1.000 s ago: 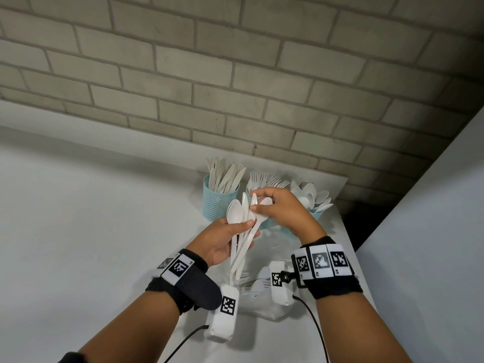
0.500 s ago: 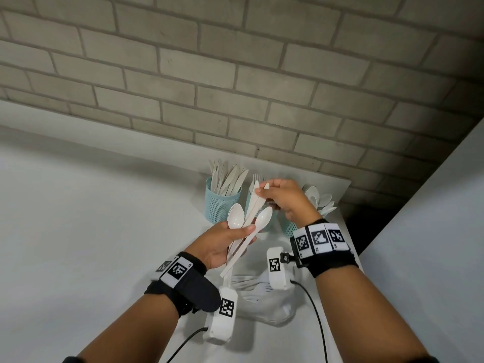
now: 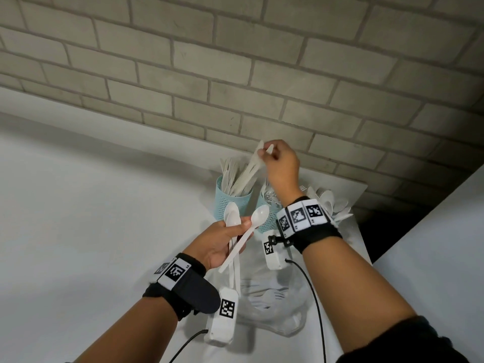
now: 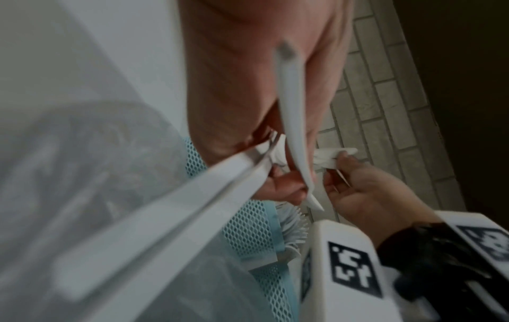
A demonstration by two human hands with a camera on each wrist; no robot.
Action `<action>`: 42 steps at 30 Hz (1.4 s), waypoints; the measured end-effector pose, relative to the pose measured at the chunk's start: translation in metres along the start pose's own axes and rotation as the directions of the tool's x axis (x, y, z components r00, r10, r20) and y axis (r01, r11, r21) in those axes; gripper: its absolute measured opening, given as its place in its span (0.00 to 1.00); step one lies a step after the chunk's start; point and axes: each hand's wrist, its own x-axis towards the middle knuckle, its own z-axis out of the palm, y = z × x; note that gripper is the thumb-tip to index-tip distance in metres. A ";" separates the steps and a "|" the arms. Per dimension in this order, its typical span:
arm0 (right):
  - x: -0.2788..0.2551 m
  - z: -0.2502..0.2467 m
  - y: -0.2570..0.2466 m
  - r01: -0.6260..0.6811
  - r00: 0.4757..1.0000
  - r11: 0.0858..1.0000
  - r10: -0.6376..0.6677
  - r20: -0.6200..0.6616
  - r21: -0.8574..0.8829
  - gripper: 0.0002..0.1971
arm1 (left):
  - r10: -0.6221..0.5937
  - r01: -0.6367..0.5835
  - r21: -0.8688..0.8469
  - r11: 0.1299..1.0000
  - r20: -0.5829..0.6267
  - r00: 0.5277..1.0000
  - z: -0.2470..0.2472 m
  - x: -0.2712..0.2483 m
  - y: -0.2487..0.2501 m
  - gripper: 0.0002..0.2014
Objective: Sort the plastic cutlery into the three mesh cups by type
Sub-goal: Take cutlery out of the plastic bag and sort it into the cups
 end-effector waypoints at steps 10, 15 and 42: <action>-0.015 0.007 0.011 0.063 0.923 0.953 0.057 0.381 -0.295 0.15 | -0.013 0.012 -0.016 1.000 -0.034 0.999 -0.005 0.002 -0.003 0.06; -0.032 -0.032 -0.006 0.015 0.951 0.941 0.091 0.294 -0.339 0.13 | 0.032 -0.031 -0.037 0.999 0.019 0.999 0.004 0.002 0.000 0.09; -0.099 -0.068 0.019 -0.179 0.796 0.960 0.269 0.542 -0.213 0.15 | -0.116 0.109 0.043 0.993 0.247 0.962 0.044 -0.012 -0.015 0.35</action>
